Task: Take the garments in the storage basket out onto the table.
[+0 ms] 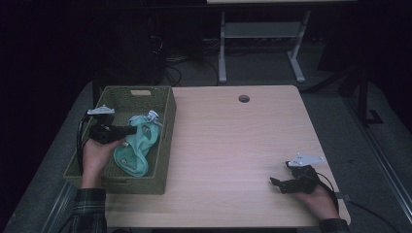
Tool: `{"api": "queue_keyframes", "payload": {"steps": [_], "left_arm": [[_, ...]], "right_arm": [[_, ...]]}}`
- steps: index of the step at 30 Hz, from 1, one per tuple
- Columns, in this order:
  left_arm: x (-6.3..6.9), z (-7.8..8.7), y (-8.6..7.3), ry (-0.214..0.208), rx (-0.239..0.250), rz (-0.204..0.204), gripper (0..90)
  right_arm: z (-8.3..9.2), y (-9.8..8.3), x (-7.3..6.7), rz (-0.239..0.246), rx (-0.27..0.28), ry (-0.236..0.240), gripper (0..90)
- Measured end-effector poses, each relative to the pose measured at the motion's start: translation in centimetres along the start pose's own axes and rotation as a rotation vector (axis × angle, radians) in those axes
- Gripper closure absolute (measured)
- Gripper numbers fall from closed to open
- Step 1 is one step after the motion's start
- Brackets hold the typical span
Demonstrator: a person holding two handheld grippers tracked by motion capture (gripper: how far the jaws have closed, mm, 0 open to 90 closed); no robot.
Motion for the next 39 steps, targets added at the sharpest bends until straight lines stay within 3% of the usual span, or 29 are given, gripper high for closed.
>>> {"api": "queue_keyframes", "payload": {"steps": [8,22,34,39], "left_arm": [[0.0,1.2,0.7,-0.037,0.075,0.014,87.4],[1.5,3.5,2.8,-0.075,0.172,-0.015,87.5],[2.6,5.7,5.7,-0.112,0.233,-0.043,87.6],[3.1,6.6,7.1,-0.151,0.262,-0.049,87.6]], "right_arm": [[0.0,0.0,0.0,-0.001,0.0,0.0,10.8],[0.0,0.0,0.0,0.001,0.001,-0.001,10.8],[0.0,0.0,0.0,0.001,0.001,-0.001,10.9],[0.0,0.0,0.0,0.0,0.001,-0.001,10.9]]}}
Point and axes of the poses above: each handheld gripper's, and its own axes: z roughly backward along the jaws, y roughly out of its top, x roughly to its right, the point moved 2 cm from there along -z, roughly forward along the jaws, and after that the axes turned 8 degrees about y, right-handed, at the moved point
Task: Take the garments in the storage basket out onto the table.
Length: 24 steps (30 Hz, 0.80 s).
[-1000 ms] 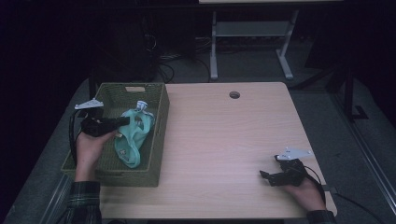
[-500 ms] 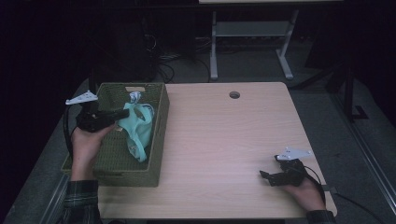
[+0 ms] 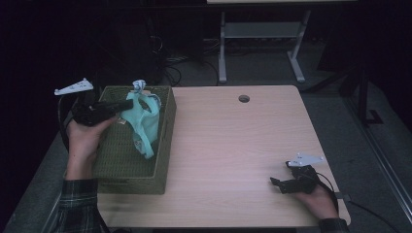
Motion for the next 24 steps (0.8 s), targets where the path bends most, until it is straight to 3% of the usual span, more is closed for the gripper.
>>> {"api": "queue_keyframes", "payload": {"steps": [10,21,24], "left_arm": [[2.0,-0.1,1.6,-0.078,0.043,-0.017,87.7],[5.2,-1.4,2.8,-0.132,0.077,-0.081,87.7],[6.1,-1.9,2.8,-0.163,0.088,-0.097,87.7]], "right_arm": [[0.0,0.0,0.0,0.0,0.0,0.0,10.9],[0.0,0.0,0.0,0.0,0.0,0.0,10.9],[0.0,0.0,0.0,0.0,0.0,-0.001,11.0]]}}
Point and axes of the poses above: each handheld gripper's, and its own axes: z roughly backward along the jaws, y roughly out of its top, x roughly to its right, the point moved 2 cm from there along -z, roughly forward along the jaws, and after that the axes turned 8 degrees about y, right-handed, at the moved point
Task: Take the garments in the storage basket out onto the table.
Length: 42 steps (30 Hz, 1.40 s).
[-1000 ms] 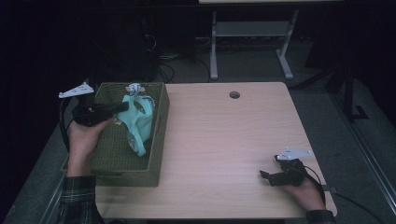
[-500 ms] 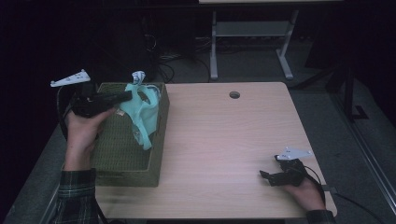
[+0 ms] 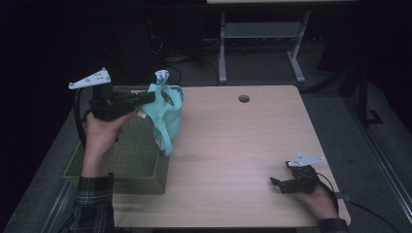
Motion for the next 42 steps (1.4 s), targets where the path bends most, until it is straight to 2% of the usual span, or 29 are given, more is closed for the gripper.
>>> {"api": "queue_keyframes", "payload": {"steps": [3,5,9,17,20,29,42], "left_arm": [[0.9,-1.0,0.0,-0.046,0.015,-0.007,87.8],[1.4,-1.6,0.0,-0.061,0.017,-0.019,87.8],[2.2,-2.8,0.0,-0.075,-0.002,-0.04,87.8],[3.4,-4.4,-0.5,-0.106,0.005,-0.03,87.7],[4.2,-5.3,-0.7,-0.121,0.004,-0.039,87.7],[5.8,-7.1,-1.3,-0.148,-0.014,-0.051,87.7],[6.8,-9.1,-2.5,-0.162,-0.044,-0.048,87.6]], "right_arm": [[0.0,0.0,0.0,0.0,0.001,-0.001,11.0],[0.0,0.0,0.0,-0.002,0.0,-0.002,11.0],[0.0,0.0,0.0,-0.001,0.001,-0.002,11.0],[0.0,0.0,0.0,-0.002,0.001,-0.002,11.0],[0.0,0.0,0.0,-0.002,0.0,-0.002,11.0],[0.0,0.0,0.0,-0.003,0.0,-0.001,11.0],[0.0,0.0,0.0,-0.002,0.001,0.0,11.0]]}}
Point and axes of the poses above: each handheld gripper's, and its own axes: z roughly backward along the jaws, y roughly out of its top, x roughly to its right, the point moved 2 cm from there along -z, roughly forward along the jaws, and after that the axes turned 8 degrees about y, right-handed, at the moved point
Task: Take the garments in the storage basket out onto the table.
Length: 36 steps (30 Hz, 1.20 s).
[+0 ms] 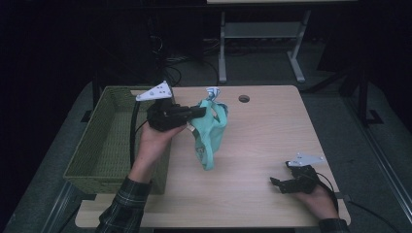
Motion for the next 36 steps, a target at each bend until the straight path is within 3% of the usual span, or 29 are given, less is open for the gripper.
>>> {"api": "queue_keyframes", "payload": {"steps": [19,36], "left_arm": [[1.3,-3.7,-2.1,-0.042,-0.104,-0.008,87.7],[2.6,-8.1,-5.7,-0.051,-0.26,-0.017,87.6]], "right_arm": [[0.0,0.0,0.0,0.002,0.0,0.0,11.0],[0.0,0.0,0.0,0.001,0.0,0.001,11.0]]}}
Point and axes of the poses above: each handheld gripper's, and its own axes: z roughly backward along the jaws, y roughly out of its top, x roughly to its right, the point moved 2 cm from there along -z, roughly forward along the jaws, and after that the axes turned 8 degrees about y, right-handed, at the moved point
